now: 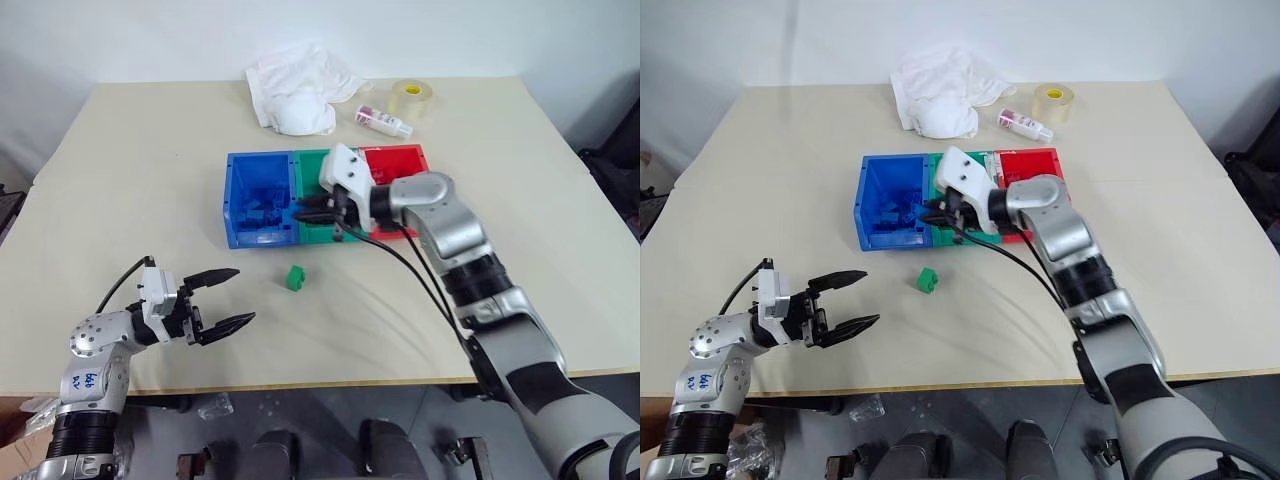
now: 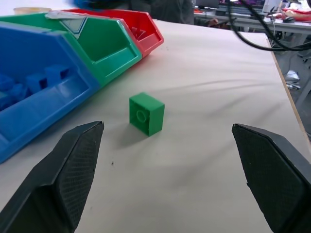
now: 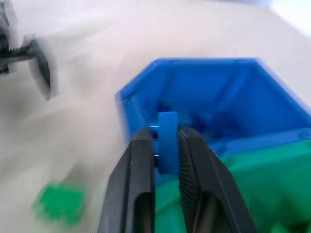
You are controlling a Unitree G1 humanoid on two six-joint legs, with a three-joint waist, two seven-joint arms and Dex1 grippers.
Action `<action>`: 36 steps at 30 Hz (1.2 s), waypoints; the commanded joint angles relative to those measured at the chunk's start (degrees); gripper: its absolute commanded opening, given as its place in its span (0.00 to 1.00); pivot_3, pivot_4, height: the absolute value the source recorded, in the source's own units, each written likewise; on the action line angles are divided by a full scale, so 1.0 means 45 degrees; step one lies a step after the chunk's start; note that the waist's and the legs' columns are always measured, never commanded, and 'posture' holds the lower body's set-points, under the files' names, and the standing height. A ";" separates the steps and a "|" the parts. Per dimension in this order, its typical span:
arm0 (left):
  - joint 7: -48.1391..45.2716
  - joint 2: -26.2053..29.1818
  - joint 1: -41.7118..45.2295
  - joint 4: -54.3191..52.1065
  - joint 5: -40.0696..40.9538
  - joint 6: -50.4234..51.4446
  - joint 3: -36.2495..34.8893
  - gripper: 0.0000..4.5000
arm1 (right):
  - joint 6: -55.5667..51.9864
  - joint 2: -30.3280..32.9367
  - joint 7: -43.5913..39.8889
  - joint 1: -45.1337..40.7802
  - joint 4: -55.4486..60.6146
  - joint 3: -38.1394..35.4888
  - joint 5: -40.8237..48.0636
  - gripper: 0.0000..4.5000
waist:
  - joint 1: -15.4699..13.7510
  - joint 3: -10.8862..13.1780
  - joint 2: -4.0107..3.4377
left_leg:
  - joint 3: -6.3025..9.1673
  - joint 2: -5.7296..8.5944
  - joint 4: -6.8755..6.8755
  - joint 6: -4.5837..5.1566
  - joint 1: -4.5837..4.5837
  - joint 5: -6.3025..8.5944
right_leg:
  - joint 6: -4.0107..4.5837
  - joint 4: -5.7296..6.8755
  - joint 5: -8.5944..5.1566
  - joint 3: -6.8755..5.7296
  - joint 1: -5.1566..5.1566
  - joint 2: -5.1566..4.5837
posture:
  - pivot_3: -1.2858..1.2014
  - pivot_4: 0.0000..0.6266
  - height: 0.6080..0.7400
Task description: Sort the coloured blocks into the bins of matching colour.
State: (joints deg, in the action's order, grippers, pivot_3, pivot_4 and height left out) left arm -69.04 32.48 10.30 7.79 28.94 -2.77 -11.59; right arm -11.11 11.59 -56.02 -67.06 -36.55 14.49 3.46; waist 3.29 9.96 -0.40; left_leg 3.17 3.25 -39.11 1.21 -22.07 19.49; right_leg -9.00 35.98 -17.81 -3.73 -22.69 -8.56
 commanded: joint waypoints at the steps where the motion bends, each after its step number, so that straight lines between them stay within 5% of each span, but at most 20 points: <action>1: -0.0026 -0.0043 0.0150 0.0009 0.0052 -0.0210 -0.0004 1.00 | 0.1754 -0.0677 0.1189 -0.1276 -0.2474 -0.0493 -0.0332 0.28 | 0.0059 0.0000 0.0000 | 0.0002 0.0001 0.0004 0.0000 0.0000 0.0000 | 0.0000 0.0007 0.0000 0.0000 -0.0005 0.0000 | 0.52 0.24 1.00; 10: 0.0050 -0.0048 0.0079 -0.0093 0.0072 -0.0251 -0.0011 1.00 | 0.3175 -0.0938 0.0909 -0.1702 -0.3878 -0.1108 -0.0209 0.97 | 0.0190 0.0000 -0.0001 | 0.0036 0.0009 0.0017 0.0000 -0.0004 0.0000 | 0.0004 0.0010 0.0002 -0.0002 -0.0003 0.0000 | 0.52 0.24 1.00; 17: 0.0164 -0.0021 -0.0251 -0.0347 0.0134 -0.0181 -0.0094 1.00 | 0.1938 0.1495 -0.2721 0.1809 0.1331 -0.1157 0.1104 0.98 | 0.0178 0.0000 0.0000 | 0.0088 0.0023 0.0006 0.0004 -0.0007 0.0003 | 0.0004 0.0008 0.0003 0.0001 0.0024 -0.0003 | 0.52 0.24 1.00; 24: 0.0574 0.0173 -0.1210 -0.1087 0.0276 -0.0064 -0.0574 1.00 | -0.0537 0.5624 -0.5891 0.5900 0.6435 -0.1916 0.3361 0.98 | -0.0122 0.0003 -0.0004 | 0.0056 0.0009 -0.0003 0.0003 -0.0020 0.0002 | 0.0003 -0.0029 0.0002 0.0005 0.0023 0.0000 | 0.52 0.24 1.00; 30: 0.1173 0.0387 -0.2900 -0.2389 0.0358 0.0077 -0.1327 1.00 | -0.0626 0.8345 -0.6839 0.8162 0.6861 -0.3177 0.3922 0.98 | -0.0408 0.0004 -0.0002 | 0.0001 0.0000 -0.0010 0.0006 -0.0016 0.0003 | 0.0003 -0.0079 0.0002 0.0037 0.0034 -0.0003 | 0.52 0.24 1.00; 36: 0.1829 0.0554 -0.4921 -0.4275 0.0531 0.0495 -0.2138 1.00 | -0.0716 0.9098 -0.6617 0.8868 0.6963 -0.3882 0.4329 0.98 | -0.0425 0.0004 -0.0003 | -0.0019 -0.0016 -0.0006 0.0006 -0.0009 0.0004 | 0.0003 -0.0103 0.0002 0.0048 0.0043 -0.0006 | 0.52 0.24 1.00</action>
State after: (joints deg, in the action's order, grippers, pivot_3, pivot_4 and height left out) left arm -62.00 34.59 -10.61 -7.35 29.84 -1.05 -19.81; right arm -14.07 51.74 -85.42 -27.57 -7.12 -1.13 21.34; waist 1.38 9.98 -0.41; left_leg 3.09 3.16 -39.14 1.24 -22.10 19.50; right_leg -8.98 35.52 -17.80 -3.52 -22.49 -8.58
